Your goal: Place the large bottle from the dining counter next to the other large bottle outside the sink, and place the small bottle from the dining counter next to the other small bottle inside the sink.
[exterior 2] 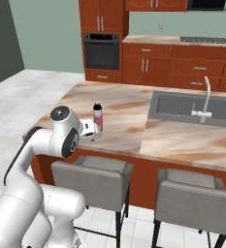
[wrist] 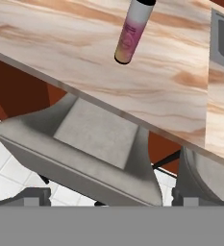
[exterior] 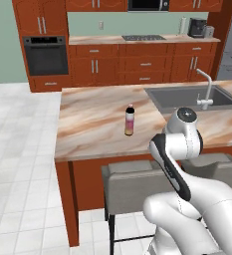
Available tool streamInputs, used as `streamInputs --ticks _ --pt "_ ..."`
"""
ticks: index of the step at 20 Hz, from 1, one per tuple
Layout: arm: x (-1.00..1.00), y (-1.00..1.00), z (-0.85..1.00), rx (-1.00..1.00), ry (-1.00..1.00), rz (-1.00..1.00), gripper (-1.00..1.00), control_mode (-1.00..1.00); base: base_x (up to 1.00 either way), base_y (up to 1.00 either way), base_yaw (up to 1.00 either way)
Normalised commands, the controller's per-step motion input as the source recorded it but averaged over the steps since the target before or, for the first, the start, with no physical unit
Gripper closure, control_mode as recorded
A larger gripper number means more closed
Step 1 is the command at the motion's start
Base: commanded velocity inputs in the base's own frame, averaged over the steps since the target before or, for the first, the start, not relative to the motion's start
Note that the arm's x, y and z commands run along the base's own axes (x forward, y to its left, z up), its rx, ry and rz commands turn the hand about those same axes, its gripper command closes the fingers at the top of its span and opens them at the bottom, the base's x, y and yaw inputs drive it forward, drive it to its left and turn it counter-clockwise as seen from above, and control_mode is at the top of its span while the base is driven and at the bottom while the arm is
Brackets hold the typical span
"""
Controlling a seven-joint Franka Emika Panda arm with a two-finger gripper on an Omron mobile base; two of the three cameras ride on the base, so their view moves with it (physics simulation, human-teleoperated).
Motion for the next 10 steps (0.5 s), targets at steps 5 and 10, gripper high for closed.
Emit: streamInputs --ticks 5,10 --pt "0.0 0.0 0.0 0.0 0.0 0.0 -1.0 1.0 0.13 0.0 0.0" --pt "0.09 0.0 0.0 0.02 0.0 0.0 -1.0 -1.0 0.02 0.0 0.0"
